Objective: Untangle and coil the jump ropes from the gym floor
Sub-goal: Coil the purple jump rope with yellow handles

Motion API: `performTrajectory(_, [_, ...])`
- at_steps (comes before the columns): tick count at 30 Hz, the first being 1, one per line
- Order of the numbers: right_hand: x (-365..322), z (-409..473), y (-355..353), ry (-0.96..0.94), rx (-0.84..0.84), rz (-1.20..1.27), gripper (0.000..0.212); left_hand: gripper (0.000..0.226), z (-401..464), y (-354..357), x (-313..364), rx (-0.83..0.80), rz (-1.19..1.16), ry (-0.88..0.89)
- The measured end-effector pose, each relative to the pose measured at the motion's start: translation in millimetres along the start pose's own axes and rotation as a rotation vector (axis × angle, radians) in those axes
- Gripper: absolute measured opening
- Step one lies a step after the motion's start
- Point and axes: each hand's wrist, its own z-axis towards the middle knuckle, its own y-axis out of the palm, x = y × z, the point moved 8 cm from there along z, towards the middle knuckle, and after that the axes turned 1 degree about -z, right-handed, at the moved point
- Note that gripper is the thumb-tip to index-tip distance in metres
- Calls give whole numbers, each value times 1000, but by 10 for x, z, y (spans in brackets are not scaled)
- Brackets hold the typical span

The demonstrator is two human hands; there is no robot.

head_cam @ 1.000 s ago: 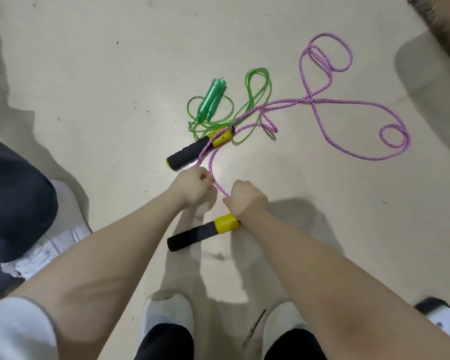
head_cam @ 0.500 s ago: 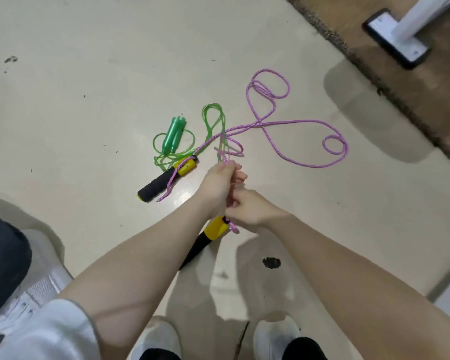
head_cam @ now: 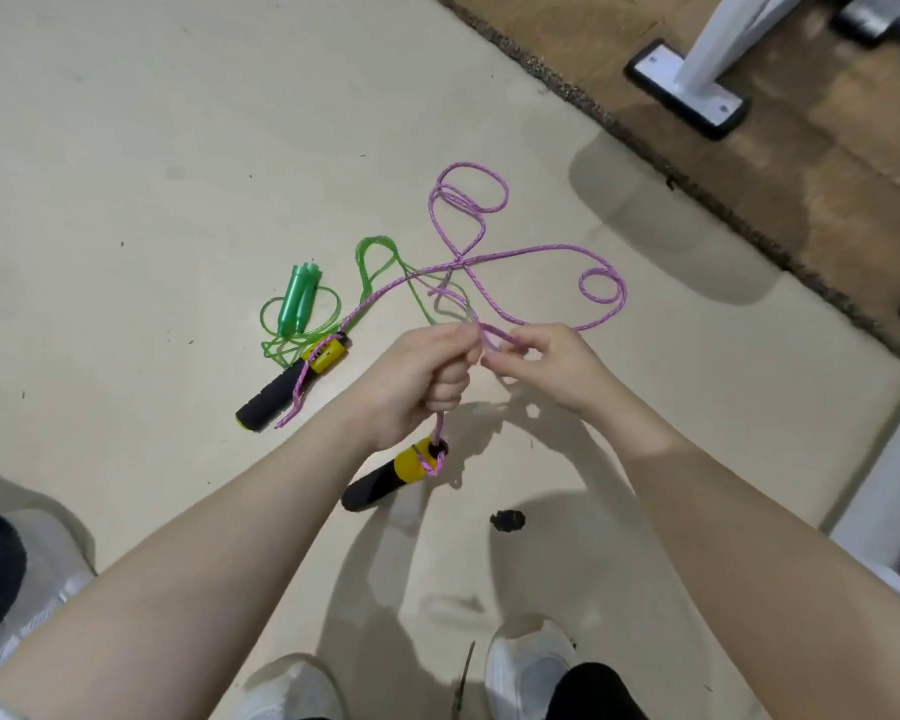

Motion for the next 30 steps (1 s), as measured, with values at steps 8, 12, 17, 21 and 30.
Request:
performTrajectory(8, [284,-333,282,402,-450,85,27,59,-75,-549,72,289,-576,155])
performTrajectory(12, [136,-723,538,570,-916,-194,25,75,-22,-693,-101,391,-583,148])
performTrajectory(17, [-498,-750,588,320,-1051,-28,22,33,53,-376,-269,292,-99,-45])
performTrajectory(21, [-709,-317,138,91,-502,157,21,56,-86,128,-434,-57,-62,-299])
performTrajectory(30, [-301,-168,-24,-2,1,-54,28,51,-231,350,-3,-581,-424,-108])
